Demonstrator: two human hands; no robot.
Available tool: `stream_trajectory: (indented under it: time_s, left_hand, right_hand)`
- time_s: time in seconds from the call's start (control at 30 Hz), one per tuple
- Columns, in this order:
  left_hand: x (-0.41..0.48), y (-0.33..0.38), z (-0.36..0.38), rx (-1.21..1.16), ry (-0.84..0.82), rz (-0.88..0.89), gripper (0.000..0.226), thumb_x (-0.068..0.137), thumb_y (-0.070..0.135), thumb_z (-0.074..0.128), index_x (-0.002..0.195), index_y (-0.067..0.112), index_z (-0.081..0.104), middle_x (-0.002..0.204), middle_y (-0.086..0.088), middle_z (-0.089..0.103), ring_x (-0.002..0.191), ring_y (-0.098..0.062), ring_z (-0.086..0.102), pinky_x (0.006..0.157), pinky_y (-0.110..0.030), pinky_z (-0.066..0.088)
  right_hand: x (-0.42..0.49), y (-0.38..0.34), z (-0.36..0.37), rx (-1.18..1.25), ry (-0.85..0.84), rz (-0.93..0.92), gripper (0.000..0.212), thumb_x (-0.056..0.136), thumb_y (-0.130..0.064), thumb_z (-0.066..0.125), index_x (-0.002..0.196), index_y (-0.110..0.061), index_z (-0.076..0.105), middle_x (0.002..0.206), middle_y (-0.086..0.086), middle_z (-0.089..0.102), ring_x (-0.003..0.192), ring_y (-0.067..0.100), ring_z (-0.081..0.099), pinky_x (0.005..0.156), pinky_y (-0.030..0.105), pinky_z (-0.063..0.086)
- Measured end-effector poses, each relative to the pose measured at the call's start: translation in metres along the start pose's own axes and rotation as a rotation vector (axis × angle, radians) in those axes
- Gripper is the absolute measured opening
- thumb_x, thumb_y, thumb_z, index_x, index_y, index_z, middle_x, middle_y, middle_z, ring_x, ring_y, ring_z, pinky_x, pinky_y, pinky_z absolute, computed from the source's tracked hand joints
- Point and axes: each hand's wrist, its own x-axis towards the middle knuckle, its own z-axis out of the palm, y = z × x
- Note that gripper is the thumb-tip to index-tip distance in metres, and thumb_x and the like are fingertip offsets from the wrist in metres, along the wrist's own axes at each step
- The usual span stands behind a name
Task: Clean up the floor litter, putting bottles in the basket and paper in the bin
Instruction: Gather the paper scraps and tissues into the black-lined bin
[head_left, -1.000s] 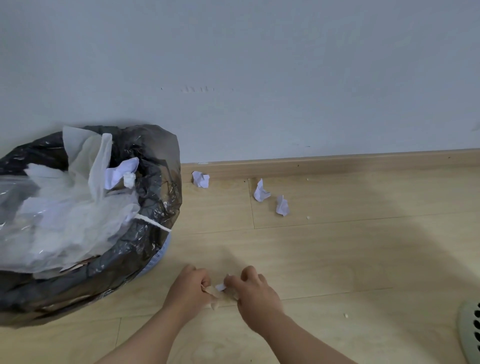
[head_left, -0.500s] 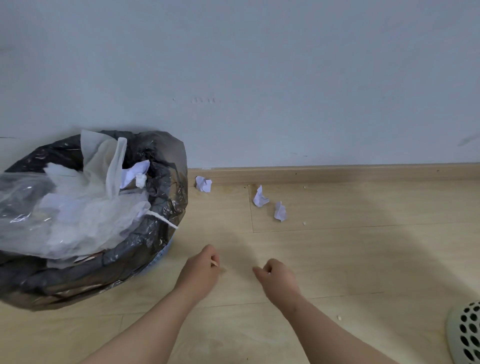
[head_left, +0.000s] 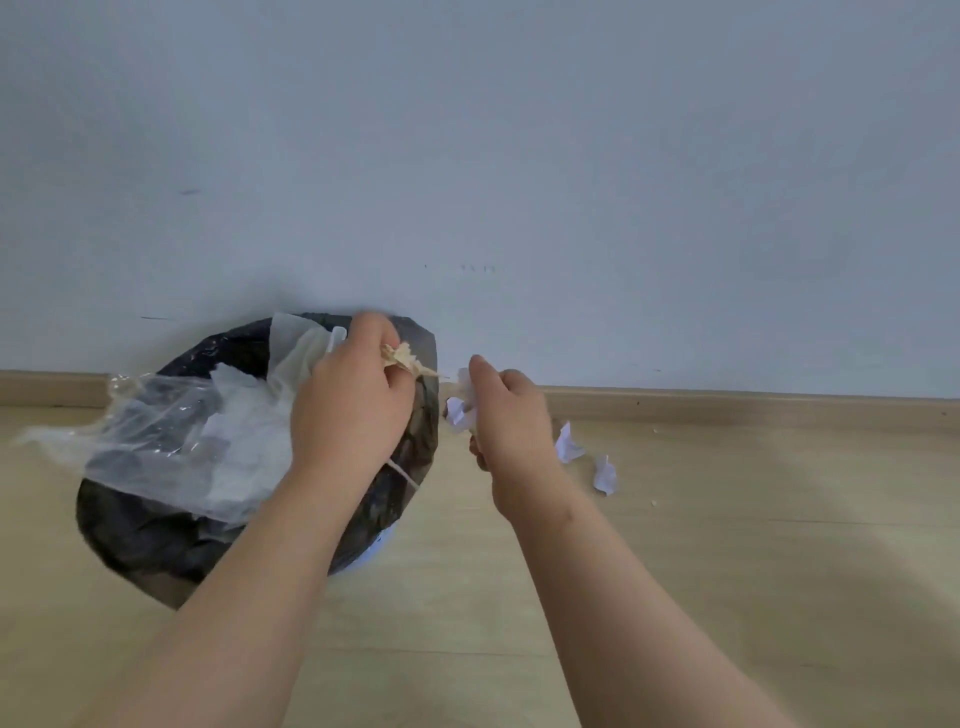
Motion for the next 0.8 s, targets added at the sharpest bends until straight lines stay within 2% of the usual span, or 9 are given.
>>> stream_trajectory:
  time_s: [0.1,0.17,0.27,0.33,0.4,0.47,0.57,0.7,0.8]
  left_hand:
    - [0.011,-0.028,-0.018,0.164,0.0,-0.094,0.017,0.089,0.006,0.047,0.1,0.007,0.059,0.09,-0.016,0.061,0.076,-0.027,0.043,0.062,-0.034,0.032]
    - [0.015,-0.044,-0.026,0.228,-0.033,-0.156,0.02,0.088,0.003,0.046,0.101,0.003,0.061,0.097,-0.02,0.062,0.08,-0.031,0.045,0.064,-0.035,0.034]
    - [0.02,-0.062,-0.035,0.309,-0.146,-0.211,0.028,0.088,0.001,0.043,0.109,0.002,0.061,0.103,-0.019,0.059,0.083,-0.029,0.047,0.064,-0.035,0.036]
    - [0.024,-0.072,-0.036,0.392,-0.287,-0.236,0.035,0.089,0.002,0.041,0.119,0.006,0.059,0.114,-0.017,0.059,0.096,-0.032,0.053,0.072,-0.035,0.041]
    - [0.025,-0.08,-0.032,0.458,-0.423,-0.269,0.038,0.09,0.009,0.038,0.122,0.013,0.059,0.124,-0.013,0.058,0.11,-0.032,0.053,0.088,-0.037,0.045]
    - [0.024,-0.084,-0.027,0.459,-0.499,-0.306,0.038,0.088,0.015,0.038,0.117,0.016,0.062,0.127,-0.011,0.057,0.113,-0.031,0.052,0.096,-0.041,0.045]
    - [0.021,-0.079,-0.021,0.384,-0.49,-0.31,0.037,0.087,0.011,0.042,0.117,0.015,0.064,0.125,-0.011,0.058,0.11,-0.03,0.053,0.093,-0.037,0.045]
    - [0.016,-0.069,-0.016,0.376,-0.417,-0.166,0.038,0.091,0.008,0.044,0.124,0.015,0.06,0.131,-0.009,0.054,0.115,-0.03,0.051,0.092,-0.037,0.044]
    - [0.011,-0.068,-0.007,0.385,-0.536,-0.166,0.033,0.096,0.014,0.038,0.117,0.013,0.063,0.12,-0.009,0.061,0.106,-0.026,0.055,0.085,-0.032,0.043]
  right_hand:
    - [0.0,-0.008,0.036,-0.064,-0.133,0.051,0.034,0.085,-0.042,0.045,0.066,-0.016,0.036,0.065,0.002,0.04,0.053,0.016,0.035,0.049,0.026,0.028]
    - [-0.003,-0.011,0.054,-0.081,-0.232,0.113,0.036,0.087,-0.044,0.045,0.074,-0.011,0.05,0.073,0.005,0.05,0.065,0.02,0.053,0.063,0.028,0.046]
    - [-0.006,-0.008,0.066,-0.059,-0.375,0.191,0.044,0.092,-0.044,0.04,0.119,-0.012,0.053,0.128,0.008,0.049,0.115,0.024,0.055,0.099,0.035,0.043]
    - [-0.009,-0.006,0.065,-0.046,-0.433,0.183,0.038,0.095,-0.042,0.038,0.118,-0.014,0.05,0.105,-0.004,0.049,0.115,0.022,0.05,0.095,0.03,0.038]
    - [-0.009,-0.004,0.063,-0.033,-0.425,0.189,0.041,0.098,-0.035,0.038,0.121,-0.004,0.049,0.126,0.013,0.053,0.125,0.028,0.046,0.104,0.037,0.039]
    - [-0.011,-0.004,0.061,-0.025,-0.409,0.166,0.035,0.099,-0.028,0.038,0.113,-0.002,0.056,0.125,0.016,0.055,0.125,0.031,0.048,0.111,0.044,0.034]
    - [-0.011,-0.004,0.056,0.042,-0.364,0.153,0.022,0.097,-0.017,0.041,0.081,-0.016,0.056,0.101,0.013,0.061,0.103,0.03,0.056,0.107,0.045,0.04]
    - [-0.009,-0.003,0.047,0.055,-0.336,0.155,0.019,0.096,-0.015,0.043,0.088,-0.02,0.059,0.089,0.006,0.059,0.085,0.023,0.056,0.077,0.03,0.048]
    - [-0.006,0.001,0.04,0.042,-0.304,0.147,0.021,0.095,-0.012,0.041,0.096,-0.023,0.059,0.08,-0.004,0.054,0.075,0.014,0.052,0.066,0.023,0.045]
